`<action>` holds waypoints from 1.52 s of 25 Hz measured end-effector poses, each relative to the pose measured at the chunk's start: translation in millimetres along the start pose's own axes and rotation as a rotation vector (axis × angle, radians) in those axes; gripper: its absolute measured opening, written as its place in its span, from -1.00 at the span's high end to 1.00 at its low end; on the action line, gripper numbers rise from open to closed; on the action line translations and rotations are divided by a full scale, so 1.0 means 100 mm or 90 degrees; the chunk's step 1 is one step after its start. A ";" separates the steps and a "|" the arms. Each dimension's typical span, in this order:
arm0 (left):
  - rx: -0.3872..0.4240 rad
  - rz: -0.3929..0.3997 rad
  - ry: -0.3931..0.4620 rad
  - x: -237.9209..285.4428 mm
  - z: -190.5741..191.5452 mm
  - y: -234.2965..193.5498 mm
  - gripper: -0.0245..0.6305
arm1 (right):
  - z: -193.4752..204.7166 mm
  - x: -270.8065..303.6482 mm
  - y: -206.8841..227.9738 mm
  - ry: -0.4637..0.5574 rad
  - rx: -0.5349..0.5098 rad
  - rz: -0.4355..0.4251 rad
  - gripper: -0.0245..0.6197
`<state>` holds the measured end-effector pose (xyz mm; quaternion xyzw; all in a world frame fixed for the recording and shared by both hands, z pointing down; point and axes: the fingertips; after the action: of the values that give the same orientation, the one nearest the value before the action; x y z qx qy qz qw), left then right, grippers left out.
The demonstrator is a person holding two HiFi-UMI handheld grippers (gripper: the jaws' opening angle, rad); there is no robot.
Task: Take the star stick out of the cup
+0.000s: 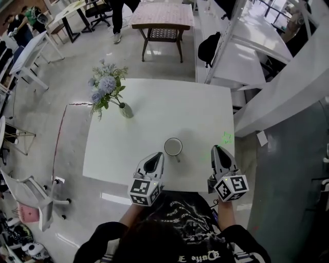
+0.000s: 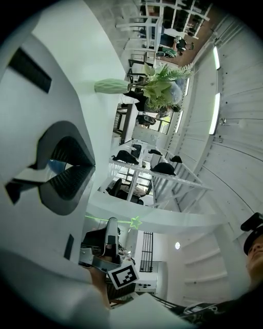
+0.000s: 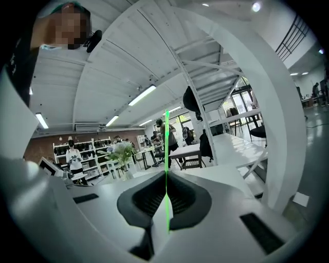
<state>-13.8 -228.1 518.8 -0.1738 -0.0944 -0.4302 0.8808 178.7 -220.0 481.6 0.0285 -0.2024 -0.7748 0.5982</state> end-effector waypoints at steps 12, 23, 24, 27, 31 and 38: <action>0.010 0.002 -0.025 -0.02 0.13 0.03 0.86 | 0.33 -0.17 0.10 -0.044 -0.006 0.035 0.89; 0.015 0.001 -0.023 -0.04 0.11 -0.02 0.86 | 0.38 -0.19 0.10 -0.061 -0.036 0.048 0.89; 0.014 -0.001 -0.024 -0.04 0.12 -0.03 0.86 | 0.38 -0.19 0.10 -0.064 -0.038 0.048 0.89; 0.012 -0.006 -0.023 -0.06 0.12 -0.06 0.86 | 0.39 -0.18 0.08 -0.071 -0.047 0.048 0.89; 0.011 -0.008 -0.022 -0.07 0.12 -0.11 0.86 | 0.41 -0.14 0.05 -0.075 -0.055 0.048 0.89; 0.010 -0.005 -0.026 -0.09 0.15 -0.13 0.86 | 0.42 -0.10 0.00 -0.082 -0.065 0.050 0.89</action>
<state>-30.2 -223.0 533.1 -0.1748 -0.1165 -0.4295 0.8783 169.8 -198.9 518.4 -0.0599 -0.2012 -0.7603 0.6147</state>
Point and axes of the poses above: the fingertips, and each gripper's own axes: x forward along the fingers, y to its right, z out of its underside, and after that the axes turned 3 degrees about x, right-handed
